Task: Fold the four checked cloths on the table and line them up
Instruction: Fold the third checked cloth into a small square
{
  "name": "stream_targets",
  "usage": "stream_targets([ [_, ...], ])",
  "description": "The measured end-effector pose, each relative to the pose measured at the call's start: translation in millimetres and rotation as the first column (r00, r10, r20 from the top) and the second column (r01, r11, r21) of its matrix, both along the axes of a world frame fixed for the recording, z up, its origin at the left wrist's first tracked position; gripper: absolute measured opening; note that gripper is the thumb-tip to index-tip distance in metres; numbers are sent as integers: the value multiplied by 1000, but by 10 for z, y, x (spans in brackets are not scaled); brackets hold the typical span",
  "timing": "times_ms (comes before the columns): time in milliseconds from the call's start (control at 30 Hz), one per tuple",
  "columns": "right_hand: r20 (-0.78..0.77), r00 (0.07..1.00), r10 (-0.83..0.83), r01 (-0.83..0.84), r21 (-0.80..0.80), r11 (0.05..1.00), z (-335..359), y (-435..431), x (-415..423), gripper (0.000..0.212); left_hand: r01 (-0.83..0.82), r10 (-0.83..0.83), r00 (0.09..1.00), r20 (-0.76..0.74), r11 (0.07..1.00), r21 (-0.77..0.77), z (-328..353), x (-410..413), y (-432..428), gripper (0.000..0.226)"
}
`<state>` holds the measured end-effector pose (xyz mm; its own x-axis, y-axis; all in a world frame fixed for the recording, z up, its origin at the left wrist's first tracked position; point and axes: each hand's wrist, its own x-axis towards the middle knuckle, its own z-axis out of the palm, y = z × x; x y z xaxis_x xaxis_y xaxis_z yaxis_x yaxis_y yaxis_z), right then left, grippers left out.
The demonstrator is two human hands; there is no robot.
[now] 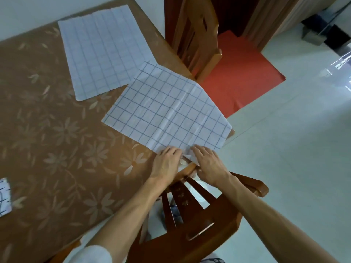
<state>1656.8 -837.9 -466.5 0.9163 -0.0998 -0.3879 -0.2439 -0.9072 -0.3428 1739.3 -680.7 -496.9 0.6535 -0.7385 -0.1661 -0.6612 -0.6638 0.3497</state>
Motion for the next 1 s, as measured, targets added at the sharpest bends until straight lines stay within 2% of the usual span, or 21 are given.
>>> stream_targets([
  [100, 29, 999, 17, -15, -60, 998, 40, 20, 45, 78, -128, 124, 991, -53, 989, -71, 79, 141, 367, 8],
  [233, 96, 994, -48, 60, -129, 990, 45, 179, 123, 58, -262, 247, 960, -134, 960, -101, 114, 280, 1017, 9],
  [400, 56, 998, 13, -7, -112, 994, 30, 512, 236, 27, -322, 313, 938, -145, 946, -38, 120, 314, 1817, 5],
  [467, 52, 997, 49, -43, -107, 993, 17, 703, 286, 22, -331, 328, 937, -122, 943, -11, 131, 293, 2094, 9],
  [567, 26, 993, 112, -109, -94, 990, 13, 950, 328, 22, -307, 303, 946, -118, 952, -16, 109, 235, 2289, 30],
  [633, 10, 990, 144, -142, -72, 987, 34, 1134, 346, 23, -203, 200, 978, -65, 978, -41, 84, 183, 2318, 41],
  [667, 9, 987, 158, -157, -66, 985, 56, 1210, 344, 24, -155, 153, 987, -42, 986, -62, 74, 157, 2300, 40],
  [733, -24, 986, 167, -168, -57, 984, 65, 1278, 316, 28, -131, 121, 989, -88, 984, -119, 72, 121, 2239, 31],
  [867, -101, 986, 136, -140, -32, 990, 105, 1079, 228, 49, -359, 292, 911, -291, 909, -211, 100, 78, 2116, 34],
  [933, -148, 981, 122, -126, -19, 992, 117, 847, 209, 62, -534, 419, 814, -403, 812, -236, 88, 90, 2103, 35],
  [1000, -157, 985, 77, -76, 10, 997, 92, 584, 181, 65, -673, 508, 695, -510, 709, -210, 95, 97, 2104, 34],
])
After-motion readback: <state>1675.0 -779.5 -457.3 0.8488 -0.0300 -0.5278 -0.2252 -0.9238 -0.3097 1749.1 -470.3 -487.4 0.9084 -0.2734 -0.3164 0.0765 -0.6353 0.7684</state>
